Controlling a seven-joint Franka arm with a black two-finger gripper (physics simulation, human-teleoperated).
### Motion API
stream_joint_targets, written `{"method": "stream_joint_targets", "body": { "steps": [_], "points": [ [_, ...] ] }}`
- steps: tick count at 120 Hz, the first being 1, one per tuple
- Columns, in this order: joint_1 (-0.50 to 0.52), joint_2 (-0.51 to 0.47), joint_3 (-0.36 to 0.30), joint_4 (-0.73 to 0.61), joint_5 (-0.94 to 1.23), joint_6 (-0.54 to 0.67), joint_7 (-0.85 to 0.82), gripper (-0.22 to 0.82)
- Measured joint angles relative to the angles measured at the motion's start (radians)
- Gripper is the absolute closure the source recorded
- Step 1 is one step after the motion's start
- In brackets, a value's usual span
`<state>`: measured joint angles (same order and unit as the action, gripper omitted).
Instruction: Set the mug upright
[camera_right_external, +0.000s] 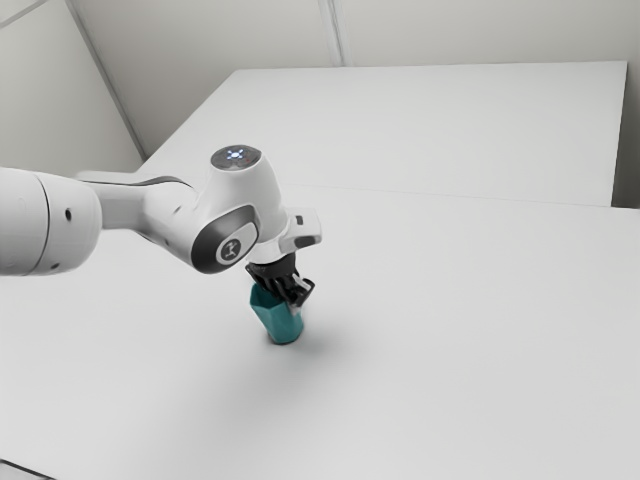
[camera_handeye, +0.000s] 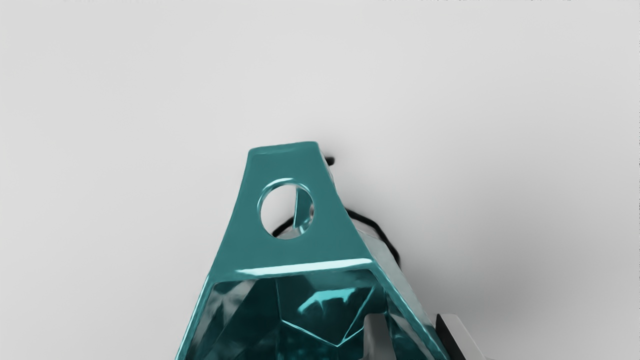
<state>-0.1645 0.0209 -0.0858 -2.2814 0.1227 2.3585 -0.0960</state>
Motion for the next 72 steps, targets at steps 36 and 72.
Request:
{"method": "stream_joint_targets", "body": {
  "steps": [36, 72],
  "points": [
    [0.010, -0.050, -0.004, 0.007, -0.017, 0.001, 0.002, 0.45],
    [0.003, -0.056, -0.019, 0.132, -0.098, -0.095, 0.007, 0.16]
  ]
}}
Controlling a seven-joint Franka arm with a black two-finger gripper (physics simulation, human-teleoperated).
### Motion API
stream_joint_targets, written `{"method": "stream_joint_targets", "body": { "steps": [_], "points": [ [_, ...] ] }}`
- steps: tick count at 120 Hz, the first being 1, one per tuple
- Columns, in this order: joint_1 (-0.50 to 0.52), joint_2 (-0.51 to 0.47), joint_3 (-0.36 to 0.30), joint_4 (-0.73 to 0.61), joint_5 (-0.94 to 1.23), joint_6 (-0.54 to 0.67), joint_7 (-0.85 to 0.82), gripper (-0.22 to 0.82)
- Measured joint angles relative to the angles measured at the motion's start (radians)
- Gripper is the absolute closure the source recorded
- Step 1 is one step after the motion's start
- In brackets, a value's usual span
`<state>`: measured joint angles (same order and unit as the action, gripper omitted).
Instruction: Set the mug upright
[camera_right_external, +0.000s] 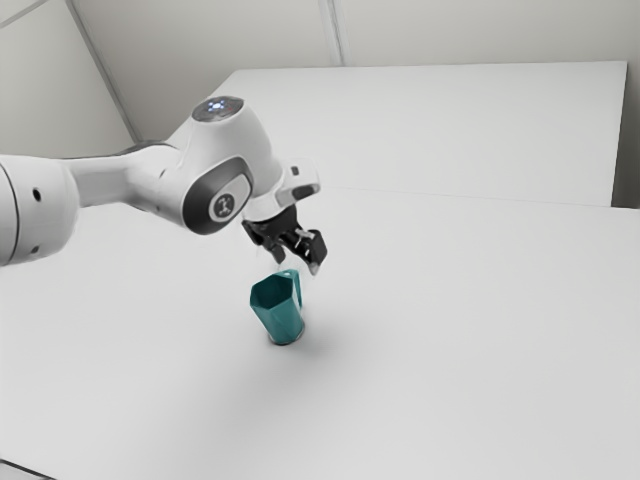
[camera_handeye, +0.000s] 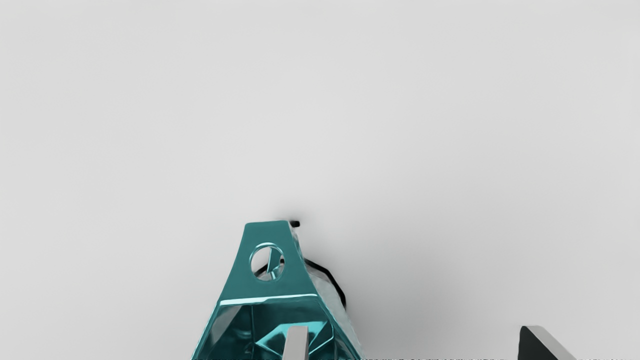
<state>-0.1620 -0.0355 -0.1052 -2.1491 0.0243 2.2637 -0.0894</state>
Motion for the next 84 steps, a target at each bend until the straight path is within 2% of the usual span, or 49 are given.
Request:
{"method": "stream_joint_targets", "body": {
  "steps": [31, 84],
  "points": [
    [0.003, 0.019, 0.001, 0.180, -0.054, -0.219, 0.006, 0.06],
    [0.053, 0.061, 0.028, 0.445, -0.057, -0.524, 0.011, 0.03]
  ]
}}
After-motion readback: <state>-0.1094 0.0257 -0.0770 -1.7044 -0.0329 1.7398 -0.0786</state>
